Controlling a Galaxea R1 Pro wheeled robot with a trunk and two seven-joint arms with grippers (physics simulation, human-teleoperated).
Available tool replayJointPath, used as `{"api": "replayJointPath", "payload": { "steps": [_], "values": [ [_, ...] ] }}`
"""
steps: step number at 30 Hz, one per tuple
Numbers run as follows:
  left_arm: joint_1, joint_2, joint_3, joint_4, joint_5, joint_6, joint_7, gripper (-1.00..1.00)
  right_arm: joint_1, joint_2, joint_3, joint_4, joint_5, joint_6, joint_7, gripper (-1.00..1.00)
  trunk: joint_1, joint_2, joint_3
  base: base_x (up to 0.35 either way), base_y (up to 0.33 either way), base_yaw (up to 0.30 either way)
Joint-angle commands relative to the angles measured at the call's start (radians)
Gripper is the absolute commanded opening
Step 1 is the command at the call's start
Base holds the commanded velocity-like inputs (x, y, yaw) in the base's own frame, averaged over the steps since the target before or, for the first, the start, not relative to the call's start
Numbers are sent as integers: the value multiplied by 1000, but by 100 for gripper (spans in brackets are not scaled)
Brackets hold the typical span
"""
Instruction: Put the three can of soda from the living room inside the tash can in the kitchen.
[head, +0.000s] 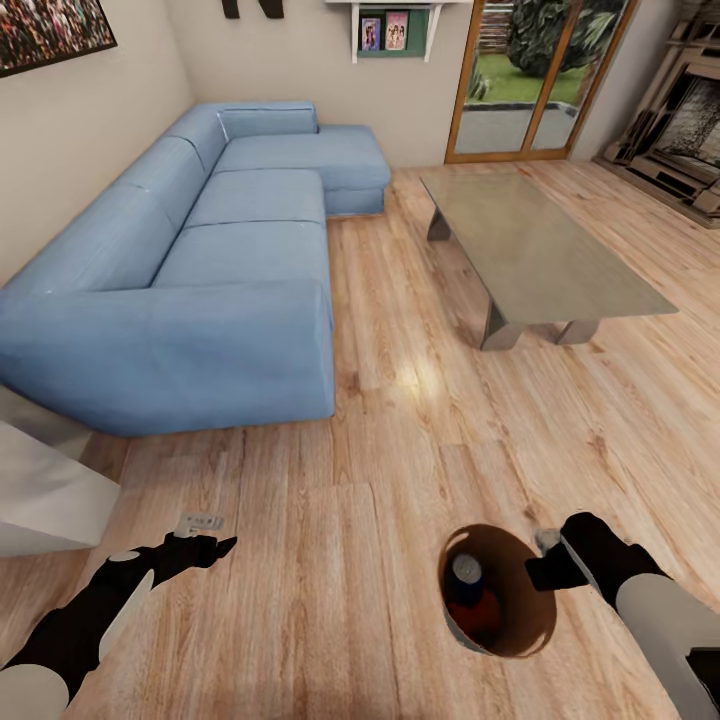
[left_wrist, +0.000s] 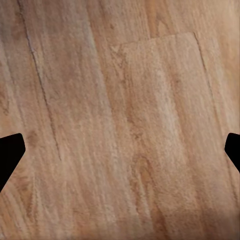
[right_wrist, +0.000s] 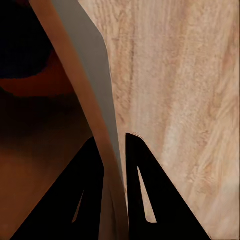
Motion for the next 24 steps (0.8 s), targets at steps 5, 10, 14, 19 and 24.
{"api": "replayJointPath", "payload": {
  "steps": [5, 10, 14, 19, 24],
  "values": [
    [0, 0, 0, 1, -1, 0, 7, 100, 15, -47, -5, 2, -40, -23, 104, -100, 0, 0, 0, 0, 0, 0],
    [0, -1, 0, 9, 1, -2, 23, 100, 17, -52, -6, 3, -40, -27, 119, -100, 0, 0, 0, 0, 0, 0],
    [0, -1, -1, 19, 1, -15, 26, 100, 18, -47, -5, 3, -40, -27, 117, -100, 0, 0, 0, 0, 0, 0],
    [0, -2, -2, 22, 0, -27, 27, 100, 18, -45, -6, 3, -40, -27, 113, -100, 0, 0, 0, 0, 0, 0],
    [0, -2, -2, 23, 1, -30, 27, 100, 18, -45, -6, 4, -41, -27, 111, -100, 0, 0, 0, 0, 0, 0]
  ]
}}
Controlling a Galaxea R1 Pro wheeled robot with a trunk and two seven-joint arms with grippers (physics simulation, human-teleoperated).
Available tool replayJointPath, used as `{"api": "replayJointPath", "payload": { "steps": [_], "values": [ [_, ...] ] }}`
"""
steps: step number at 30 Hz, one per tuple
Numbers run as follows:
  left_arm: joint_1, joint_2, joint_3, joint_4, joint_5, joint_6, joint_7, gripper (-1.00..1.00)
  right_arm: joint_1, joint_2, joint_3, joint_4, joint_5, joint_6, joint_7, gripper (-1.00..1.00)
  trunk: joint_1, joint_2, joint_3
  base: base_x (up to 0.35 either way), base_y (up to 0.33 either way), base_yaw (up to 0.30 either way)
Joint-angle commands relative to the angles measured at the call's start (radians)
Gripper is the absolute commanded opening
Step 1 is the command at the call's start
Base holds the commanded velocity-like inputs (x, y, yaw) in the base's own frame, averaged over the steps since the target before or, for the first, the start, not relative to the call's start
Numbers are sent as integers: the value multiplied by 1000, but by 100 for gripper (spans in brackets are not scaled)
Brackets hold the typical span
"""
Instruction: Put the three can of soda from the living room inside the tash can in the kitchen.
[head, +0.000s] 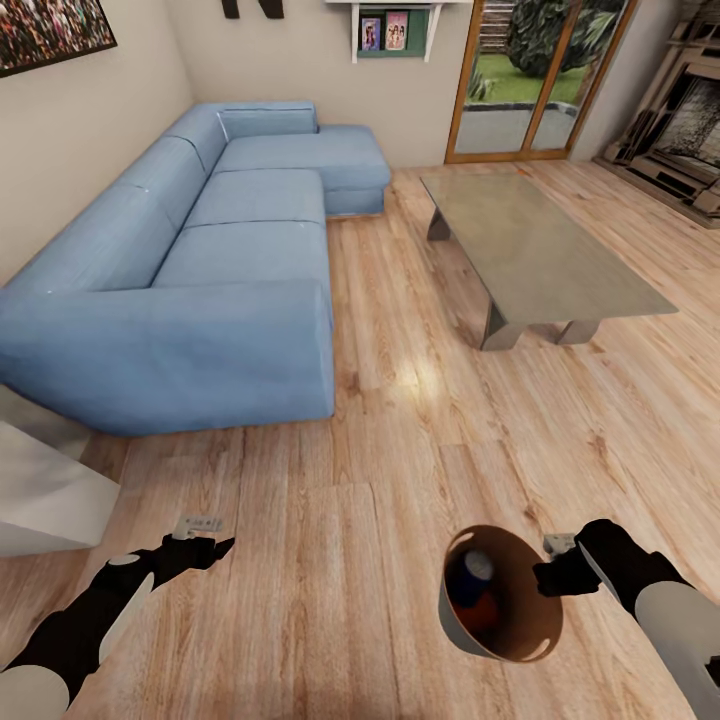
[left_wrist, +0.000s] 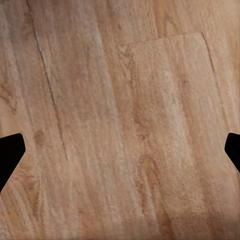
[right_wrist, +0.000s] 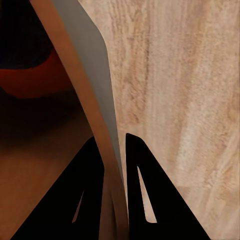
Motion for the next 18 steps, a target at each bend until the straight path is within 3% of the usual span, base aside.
{"api": "replayJointPath", "payload": {
  "steps": [1, 7, 18],
  "values": [
    [0, 0, 0, 0, 0, 0, 0, 100, 0, 0, -1, 0, -18, 6, 4, -100, 0, 0, 0, 0, -17, 0],
    [0, 0, -1, 0, -4, 0, 0, 100, 0, 2, -1, 1, -18, 6, 3, -100, 0, 0, 0, 0, -170, 0],
    [0, 0, -2, 0, -6, -1, 0, 100, 0, 2, -1, 0, -18, 4, 2, -100, 0, 0, 0, 0, -302, 0]
  ]
}}
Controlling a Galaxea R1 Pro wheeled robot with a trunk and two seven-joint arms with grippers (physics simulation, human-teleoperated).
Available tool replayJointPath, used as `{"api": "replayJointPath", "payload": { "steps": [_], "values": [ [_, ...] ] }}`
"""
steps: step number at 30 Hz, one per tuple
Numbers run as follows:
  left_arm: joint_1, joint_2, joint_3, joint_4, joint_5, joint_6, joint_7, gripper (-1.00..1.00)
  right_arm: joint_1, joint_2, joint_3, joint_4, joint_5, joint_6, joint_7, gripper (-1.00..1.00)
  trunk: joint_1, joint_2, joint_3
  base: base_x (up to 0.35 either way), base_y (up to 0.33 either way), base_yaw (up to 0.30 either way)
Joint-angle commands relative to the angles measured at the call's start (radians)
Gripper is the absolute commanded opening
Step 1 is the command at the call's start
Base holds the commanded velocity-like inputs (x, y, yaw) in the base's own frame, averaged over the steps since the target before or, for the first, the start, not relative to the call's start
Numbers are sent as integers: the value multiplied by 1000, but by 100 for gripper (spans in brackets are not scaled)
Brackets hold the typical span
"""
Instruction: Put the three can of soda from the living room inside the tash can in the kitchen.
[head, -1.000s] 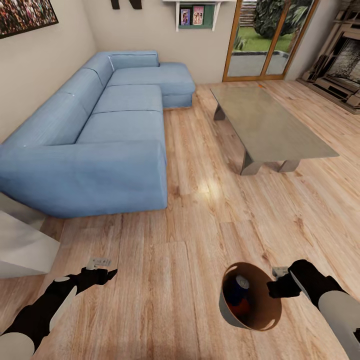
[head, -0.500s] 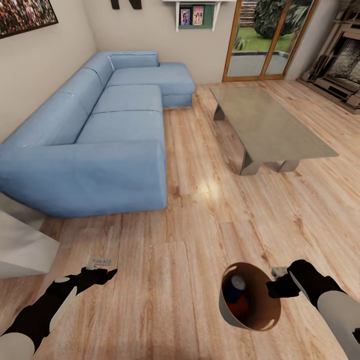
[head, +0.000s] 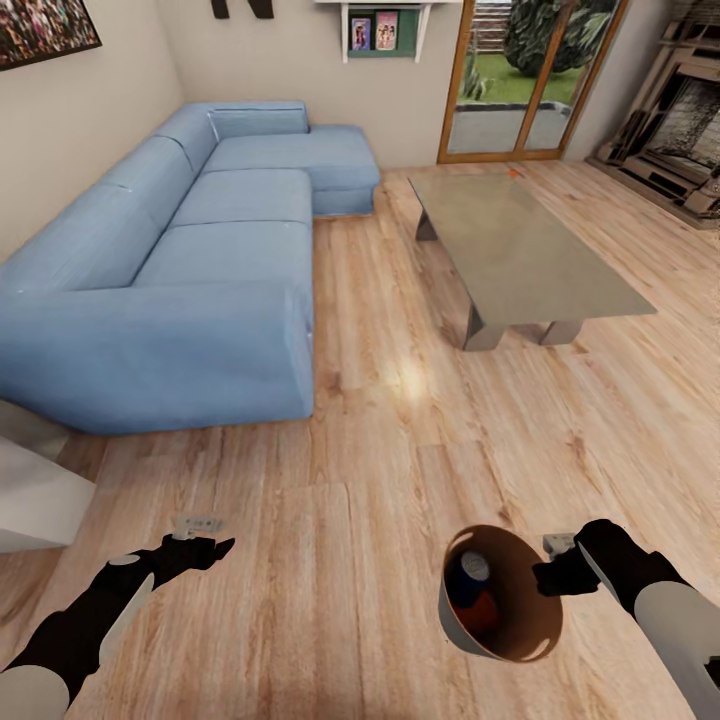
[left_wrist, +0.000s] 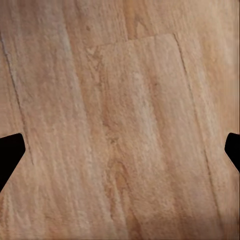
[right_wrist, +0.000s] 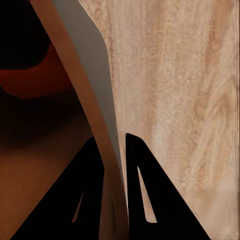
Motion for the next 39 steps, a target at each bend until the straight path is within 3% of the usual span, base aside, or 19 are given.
{"api": "replayJointPath", "payload": {
  "steps": [1, 11, 26, 39],
  "values": [
    [0, 0, 0, 0, 0, 0, 0, 100, 0, 0, -1, 0, -18, 6, 4, -100, 0, 0, 0, 0, -319, 0],
    [0, 0, 0, 33, 3, 0, -1, 100, 0, 0, -3, -7, -24, 5, 5, -100, 0, 0, 8, 0, -290, -27],
    [0, 0, 1, 35, 7, -23, -1, 100, 9, 2, -2, -7, -26, 5, 7, -100, 0, 0, 31, 11, -26, -19],
    [0, -1, 1, 36, 7, -24, -1, 100, 9, 1, -2, -8, -26, 5, 9, -100, 0, 0, 51, 103, -177, 0]
  ]
}}
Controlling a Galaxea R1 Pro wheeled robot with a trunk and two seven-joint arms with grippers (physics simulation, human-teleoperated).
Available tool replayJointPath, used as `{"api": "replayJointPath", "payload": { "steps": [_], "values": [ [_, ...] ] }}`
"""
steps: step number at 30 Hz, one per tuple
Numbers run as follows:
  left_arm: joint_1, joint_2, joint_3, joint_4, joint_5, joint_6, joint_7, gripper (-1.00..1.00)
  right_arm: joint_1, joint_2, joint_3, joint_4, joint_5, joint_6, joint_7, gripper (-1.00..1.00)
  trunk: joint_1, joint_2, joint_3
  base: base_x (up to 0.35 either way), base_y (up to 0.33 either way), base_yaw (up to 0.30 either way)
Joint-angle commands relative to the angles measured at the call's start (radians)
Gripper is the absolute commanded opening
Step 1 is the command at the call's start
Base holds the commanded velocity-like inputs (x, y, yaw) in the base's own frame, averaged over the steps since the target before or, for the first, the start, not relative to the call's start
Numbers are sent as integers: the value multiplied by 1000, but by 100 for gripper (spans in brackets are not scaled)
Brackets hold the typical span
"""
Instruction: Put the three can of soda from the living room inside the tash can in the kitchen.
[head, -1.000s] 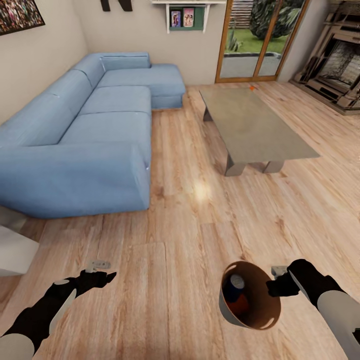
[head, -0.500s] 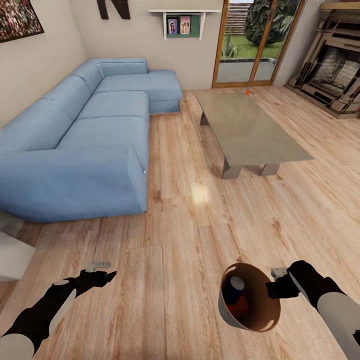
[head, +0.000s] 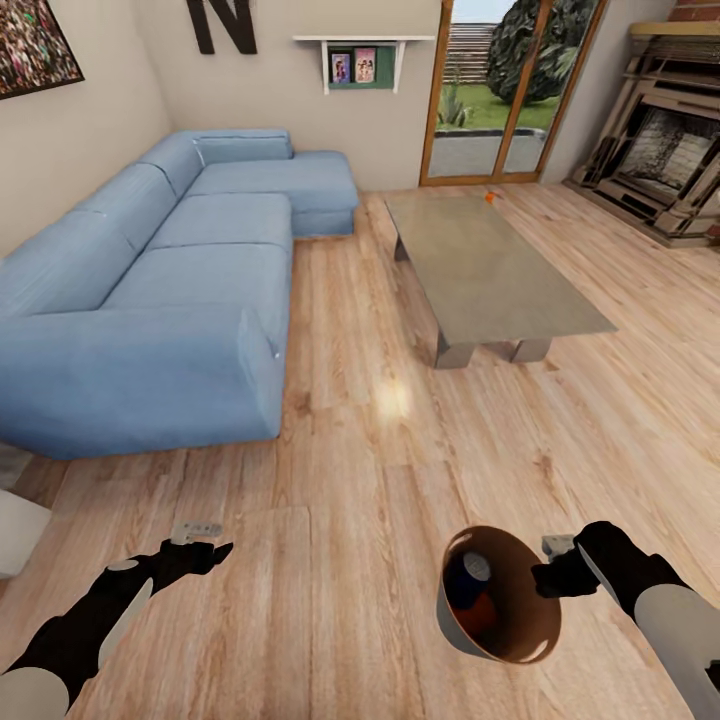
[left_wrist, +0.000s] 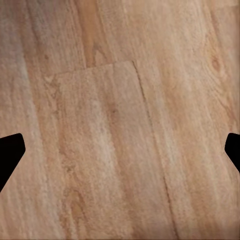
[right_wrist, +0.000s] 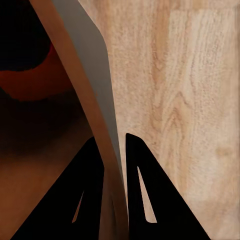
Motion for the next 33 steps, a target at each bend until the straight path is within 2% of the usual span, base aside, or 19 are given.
{"api": "replayJointPath", "payload": {
  "steps": [1, 9, 21, 26, 33],
  "values": [
    [0, 0, 0, 0, 0, 0, 0, 100, 0, 1, -2, 1, -18, 6, 4, -100, 0, 0, 2, 20, -36, 0],
    [0, 0, 0, 0, 1, 0, 0, 100, 0, 1, -2, 0, -18, 6, 6, -100, 0, 0, 14, 6, -48, 0],
    [0, 0, 0, 0, 1, -2, 0, 100, 0, 4, -2, 1, -18, 6, 6, -100, 0, 0, 32, 0, -277, 0],
    [0, 0, 0, 0, 1, -33, 1, 100, 2, 5, -2, 1, -18, 6, 6, -100, 0, 0, 39, 0, -128, 0],
    [0, 0, 0, 0, 1, -44, 1, 100, 5, 5, 0, 1, -18, 6, 3, -100, 0, 0, 50, 9, -262, 0]
  ]
}}
